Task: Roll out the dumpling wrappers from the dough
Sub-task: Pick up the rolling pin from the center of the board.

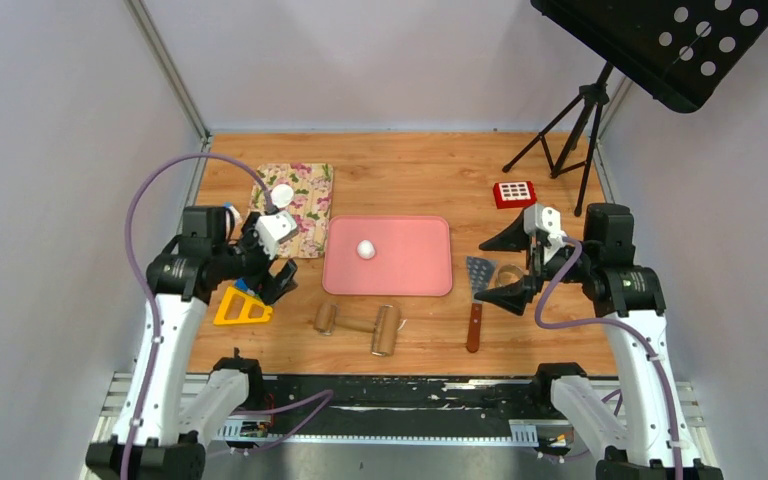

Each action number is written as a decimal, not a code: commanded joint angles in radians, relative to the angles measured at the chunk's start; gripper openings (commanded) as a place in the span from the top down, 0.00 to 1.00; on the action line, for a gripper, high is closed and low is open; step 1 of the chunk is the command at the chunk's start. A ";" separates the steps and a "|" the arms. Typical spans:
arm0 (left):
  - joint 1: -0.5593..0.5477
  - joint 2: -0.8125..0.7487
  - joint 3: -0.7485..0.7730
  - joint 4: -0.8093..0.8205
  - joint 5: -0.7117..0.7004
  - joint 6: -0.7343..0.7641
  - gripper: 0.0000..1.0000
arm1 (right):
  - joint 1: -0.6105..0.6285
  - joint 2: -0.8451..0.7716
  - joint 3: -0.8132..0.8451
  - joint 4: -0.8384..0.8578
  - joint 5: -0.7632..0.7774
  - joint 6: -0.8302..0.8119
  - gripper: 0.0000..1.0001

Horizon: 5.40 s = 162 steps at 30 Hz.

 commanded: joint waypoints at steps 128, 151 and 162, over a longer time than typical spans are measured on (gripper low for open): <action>-0.667 0.478 0.559 -0.034 0.131 -0.206 1.00 | 0.555 0.733 0.271 0.458 0.016 0.283 0.00; -0.684 0.523 0.609 0.037 0.102 -0.270 1.00 | 0.609 0.660 0.156 0.502 0.246 0.218 0.26; -0.685 0.508 0.616 0.071 0.102 -0.296 0.75 | 0.609 0.653 0.151 0.590 0.256 0.328 1.00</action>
